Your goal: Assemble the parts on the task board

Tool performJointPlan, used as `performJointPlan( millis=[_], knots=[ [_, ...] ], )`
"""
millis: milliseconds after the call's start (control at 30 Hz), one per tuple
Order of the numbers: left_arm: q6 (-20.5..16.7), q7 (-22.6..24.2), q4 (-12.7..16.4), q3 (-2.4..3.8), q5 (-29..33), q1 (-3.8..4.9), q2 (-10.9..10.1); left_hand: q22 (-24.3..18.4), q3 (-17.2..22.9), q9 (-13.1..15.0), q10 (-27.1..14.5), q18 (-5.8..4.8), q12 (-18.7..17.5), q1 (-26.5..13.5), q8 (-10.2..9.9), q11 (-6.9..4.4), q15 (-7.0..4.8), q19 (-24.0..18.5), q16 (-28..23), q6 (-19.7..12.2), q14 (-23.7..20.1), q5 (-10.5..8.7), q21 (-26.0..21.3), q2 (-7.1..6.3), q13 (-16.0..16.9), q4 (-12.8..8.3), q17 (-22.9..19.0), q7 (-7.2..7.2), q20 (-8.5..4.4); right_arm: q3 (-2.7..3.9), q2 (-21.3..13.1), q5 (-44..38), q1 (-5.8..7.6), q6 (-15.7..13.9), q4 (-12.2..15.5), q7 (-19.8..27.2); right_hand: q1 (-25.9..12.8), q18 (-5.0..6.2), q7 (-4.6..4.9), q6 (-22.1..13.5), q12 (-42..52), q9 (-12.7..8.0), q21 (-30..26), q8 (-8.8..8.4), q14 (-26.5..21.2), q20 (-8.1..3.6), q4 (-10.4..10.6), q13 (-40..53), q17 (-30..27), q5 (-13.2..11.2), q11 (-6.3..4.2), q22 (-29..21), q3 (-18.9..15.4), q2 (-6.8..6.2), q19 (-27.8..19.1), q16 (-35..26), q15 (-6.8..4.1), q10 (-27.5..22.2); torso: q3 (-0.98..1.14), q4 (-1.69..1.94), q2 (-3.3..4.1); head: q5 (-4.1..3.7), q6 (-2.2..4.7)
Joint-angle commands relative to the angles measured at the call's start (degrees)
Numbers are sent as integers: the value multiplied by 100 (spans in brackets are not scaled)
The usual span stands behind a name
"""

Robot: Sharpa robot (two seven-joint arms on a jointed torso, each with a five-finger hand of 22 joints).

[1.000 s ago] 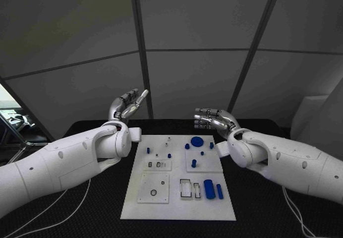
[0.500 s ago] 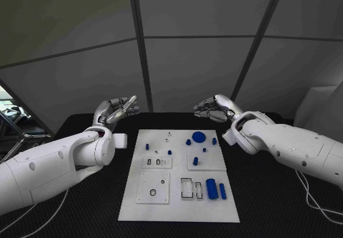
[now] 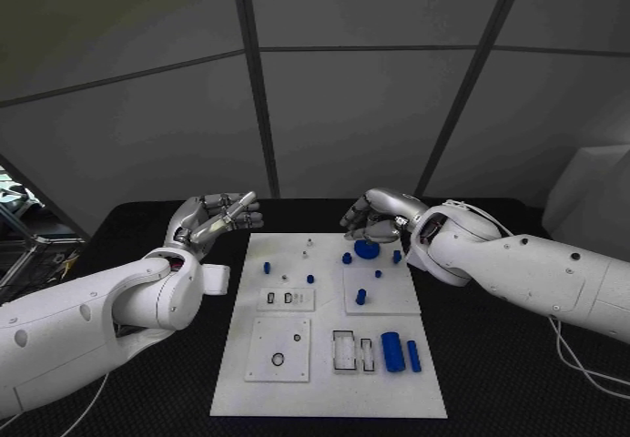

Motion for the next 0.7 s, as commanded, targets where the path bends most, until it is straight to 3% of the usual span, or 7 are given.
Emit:
performJointPlan(
  millis=[33, 233, 367, 700],
  knots=[
    [135, -65, 164, 8, -123, 8, -32, 3, -8, -5, 16, 233, -19, -15, -22, 14, 20, 12, -16, 18, -24, -28, 19, 37, -4, -41, 6, 18, 8, 5, 6, -1543, 24, 589, 132, -723, -13, 95, -61, -48, 3, 3, 466, -10, 306, -27, 107, 24, 426, -39, -2, 316, 12, -106, 32, 638, -36, -169, -11, 48, 137, -57, 15],
    [155, -99, 310, 8, -125, 6, -43, 0, -16, -7, 6, 231, -38, -24, -38, 24, 28, 0, -43, 9, -37, -27, 16, 34, -5, -51, 9, 32, 13, 5, 14, -1925, 27, 799, 224, -927, 54, -114, -84, -131, 55, 7, 2024, -5, 200, -15, 311, 63, 1174, -72, 4, 2142, -10, -269, 391, 1628, -46, -272, -11, 85, 198, -136, 11],
    [168, -117, 372, 8, -125, 5, -44, -3, -24, -8, -4, 229, -54, -31, -52, 36, 36, -13, -66, 2, -49, -27, 12, 28, -6, -61, 12, 48, 18, 5, 27, -2020, 27, 875, 233, -967, 131, -230, -91, -158, 80, 8, 2751, -1, 158, 9, 441, 81, 2049, -77, 14, 3052, -54, -323, 607, 2513, -54, -329, -11, 91, 230, -167, 20],
    [191, -137, 453, 8, -125, 3, -57, -5, -26, -8, -12, 227, -67, -33, -62, 44, 43, -22, -84, -4, -57, -26, 10, 28, -6, -70, 14, 56, 22, 4, 78, -2072, 28, 1058, 165, -988, 223, -346, -105, -216, 118, 8, 3359, -2, 197, 23, 554, 97, 2969, -77, 2, 3879, -33, -320, 858, 3414, -31, -321, -1, 107, 246, -173, 0]
  ],
)
